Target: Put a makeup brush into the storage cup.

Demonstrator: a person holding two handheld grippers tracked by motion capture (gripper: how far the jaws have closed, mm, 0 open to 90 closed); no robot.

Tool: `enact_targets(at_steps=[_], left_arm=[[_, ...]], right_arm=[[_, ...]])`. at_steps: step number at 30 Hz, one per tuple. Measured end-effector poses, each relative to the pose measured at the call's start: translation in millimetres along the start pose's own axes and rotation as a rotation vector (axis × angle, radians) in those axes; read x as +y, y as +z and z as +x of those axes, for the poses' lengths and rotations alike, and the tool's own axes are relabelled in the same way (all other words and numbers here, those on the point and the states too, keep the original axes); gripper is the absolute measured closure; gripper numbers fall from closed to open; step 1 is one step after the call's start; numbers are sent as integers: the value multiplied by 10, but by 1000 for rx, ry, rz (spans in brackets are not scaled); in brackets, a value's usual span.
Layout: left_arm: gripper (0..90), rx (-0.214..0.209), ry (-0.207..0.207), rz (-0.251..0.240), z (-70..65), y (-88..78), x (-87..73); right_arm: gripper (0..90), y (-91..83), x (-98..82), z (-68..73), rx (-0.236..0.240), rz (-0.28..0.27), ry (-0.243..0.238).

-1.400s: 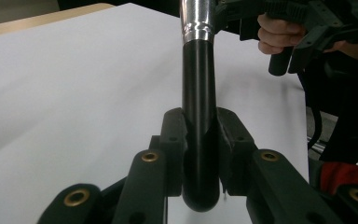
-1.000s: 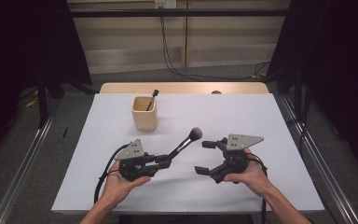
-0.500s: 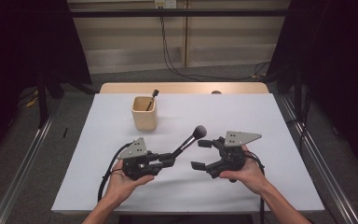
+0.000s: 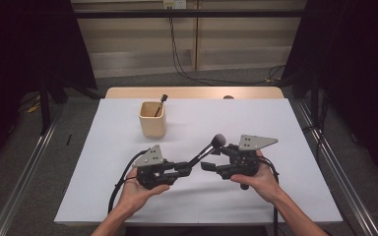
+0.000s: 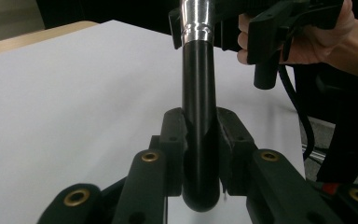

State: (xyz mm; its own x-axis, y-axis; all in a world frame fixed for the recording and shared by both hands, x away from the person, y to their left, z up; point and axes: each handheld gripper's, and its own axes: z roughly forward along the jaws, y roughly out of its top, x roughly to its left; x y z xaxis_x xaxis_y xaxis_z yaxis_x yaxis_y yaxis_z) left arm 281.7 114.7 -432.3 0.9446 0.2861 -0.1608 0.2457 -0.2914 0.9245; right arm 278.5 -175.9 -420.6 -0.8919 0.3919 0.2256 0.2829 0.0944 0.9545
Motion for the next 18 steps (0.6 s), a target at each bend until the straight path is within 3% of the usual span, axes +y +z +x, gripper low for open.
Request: enact_targets(at_steps=[10,18], left_arm=[[746,-15,5,-1,-15,53,-22],[746,-16,9,5,-14,83,-43]], right_arm=[[577,2,-19,-34,6,-23,43],[625,9,-24,-56,18,-35,77]])
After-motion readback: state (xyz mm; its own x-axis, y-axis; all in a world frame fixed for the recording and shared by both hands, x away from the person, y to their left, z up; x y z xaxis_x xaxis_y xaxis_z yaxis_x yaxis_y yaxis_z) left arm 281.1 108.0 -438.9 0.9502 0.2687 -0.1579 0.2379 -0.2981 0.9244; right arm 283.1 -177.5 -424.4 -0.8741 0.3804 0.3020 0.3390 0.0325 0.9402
